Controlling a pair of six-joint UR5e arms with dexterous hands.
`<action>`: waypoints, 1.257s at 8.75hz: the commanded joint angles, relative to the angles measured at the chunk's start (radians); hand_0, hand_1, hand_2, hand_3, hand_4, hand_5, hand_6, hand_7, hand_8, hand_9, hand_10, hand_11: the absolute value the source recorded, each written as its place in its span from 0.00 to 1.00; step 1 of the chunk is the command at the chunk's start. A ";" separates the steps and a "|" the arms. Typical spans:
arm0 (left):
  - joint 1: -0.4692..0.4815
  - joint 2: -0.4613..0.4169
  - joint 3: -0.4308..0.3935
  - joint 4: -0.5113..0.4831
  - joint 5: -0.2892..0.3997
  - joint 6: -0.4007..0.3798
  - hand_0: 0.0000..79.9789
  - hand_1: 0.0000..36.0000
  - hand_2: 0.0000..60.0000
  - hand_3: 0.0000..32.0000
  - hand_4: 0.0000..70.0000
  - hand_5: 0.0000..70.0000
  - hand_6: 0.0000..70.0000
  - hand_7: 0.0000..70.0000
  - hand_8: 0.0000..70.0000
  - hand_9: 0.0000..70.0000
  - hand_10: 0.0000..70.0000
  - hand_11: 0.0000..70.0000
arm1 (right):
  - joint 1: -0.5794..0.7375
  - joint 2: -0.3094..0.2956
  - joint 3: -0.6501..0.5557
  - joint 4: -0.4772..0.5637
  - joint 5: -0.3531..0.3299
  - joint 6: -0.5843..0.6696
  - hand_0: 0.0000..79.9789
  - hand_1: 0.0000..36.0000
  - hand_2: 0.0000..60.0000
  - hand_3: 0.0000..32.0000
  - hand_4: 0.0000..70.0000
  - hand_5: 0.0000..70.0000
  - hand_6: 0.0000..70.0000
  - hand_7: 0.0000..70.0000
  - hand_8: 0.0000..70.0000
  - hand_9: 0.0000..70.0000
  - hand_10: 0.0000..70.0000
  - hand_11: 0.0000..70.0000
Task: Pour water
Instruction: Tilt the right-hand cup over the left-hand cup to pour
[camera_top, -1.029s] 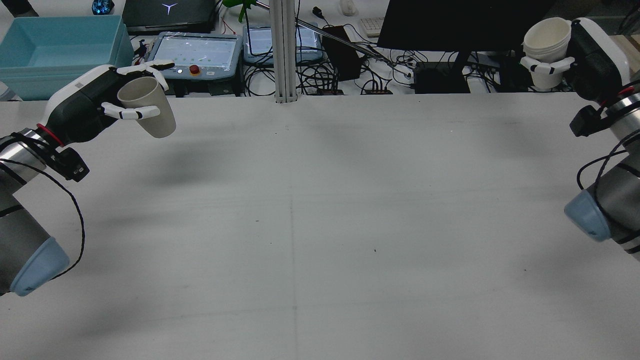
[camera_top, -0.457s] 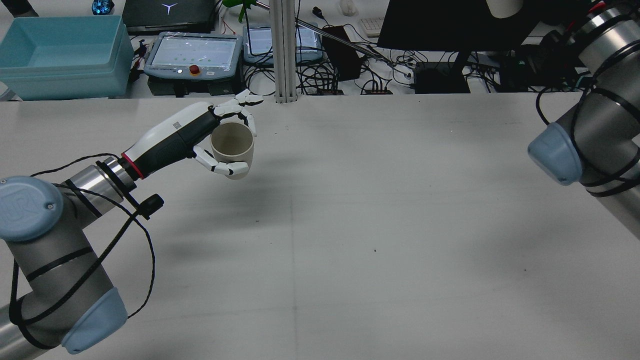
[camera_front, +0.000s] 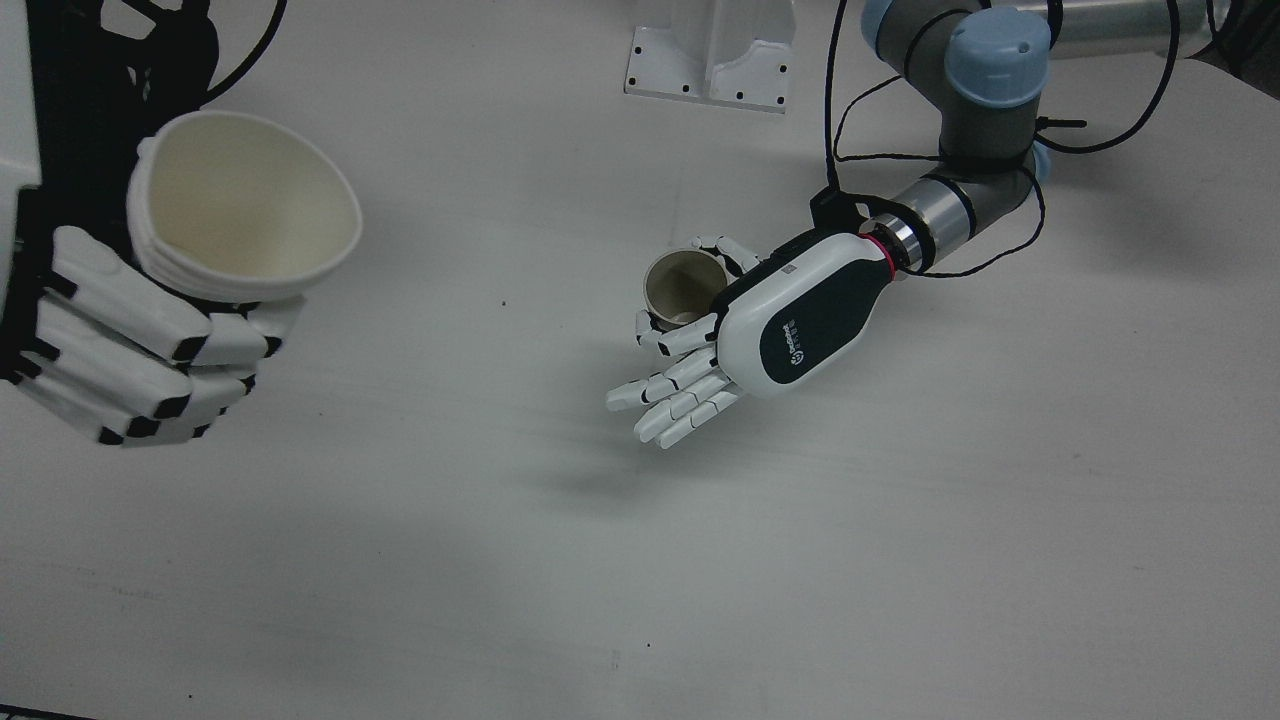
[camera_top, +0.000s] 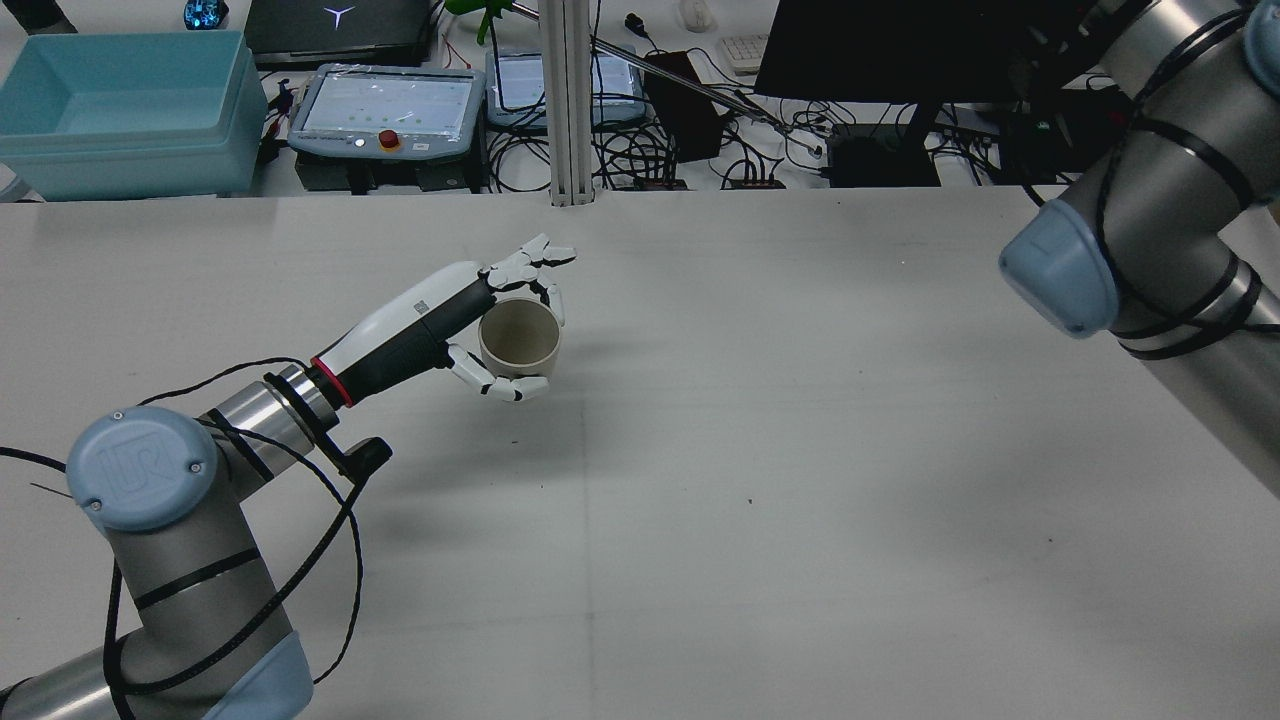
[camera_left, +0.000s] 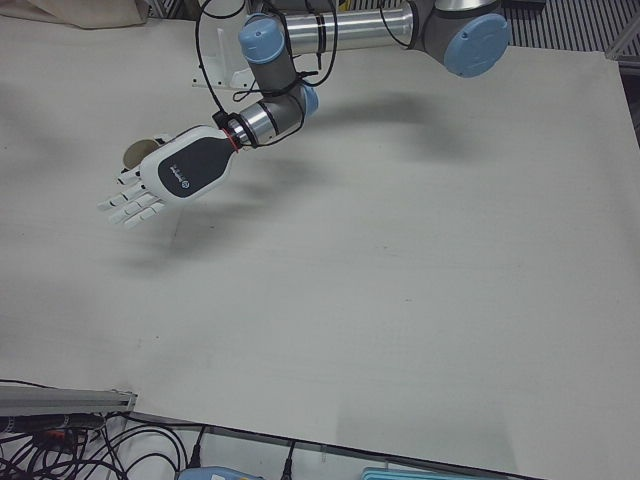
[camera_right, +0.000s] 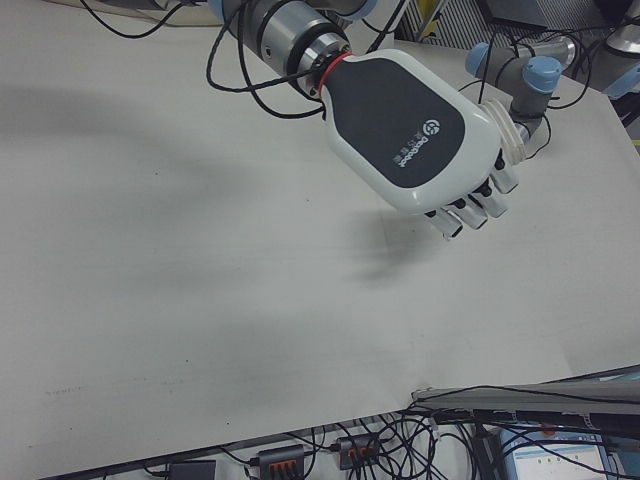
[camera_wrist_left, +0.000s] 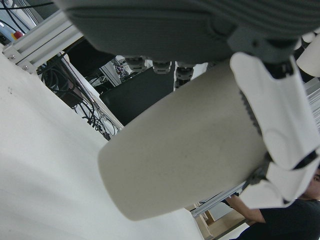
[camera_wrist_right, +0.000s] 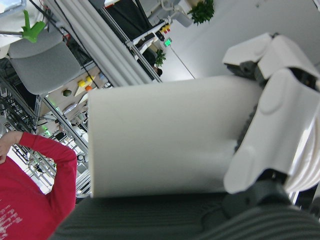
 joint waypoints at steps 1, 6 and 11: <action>0.003 -0.051 0.006 0.034 -0.008 0.003 0.52 1.00 1.00 0.00 0.42 1.00 0.09 0.25 0.02 0.05 0.01 0.04 | -0.224 0.026 -0.006 -0.074 0.026 -0.253 0.78 1.00 1.00 0.00 1.00 1.00 0.83 1.00 0.63 0.88 0.53 0.76; -0.049 -0.047 0.018 0.030 -0.003 -0.014 0.49 1.00 1.00 0.00 0.43 1.00 0.10 0.25 0.03 0.06 0.02 0.05 | -0.312 0.024 0.012 -0.117 0.043 -0.302 0.77 1.00 1.00 0.00 1.00 1.00 0.76 1.00 0.57 0.79 0.48 0.71; -0.242 0.265 -0.038 -0.071 0.001 -0.388 0.50 1.00 1.00 0.00 0.42 1.00 0.09 0.24 0.02 0.06 0.02 0.05 | -0.006 -0.396 0.063 0.213 0.146 0.195 0.64 0.85 1.00 0.00 0.65 1.00 0.76 1.00 0.70 0.96 0.71 1.00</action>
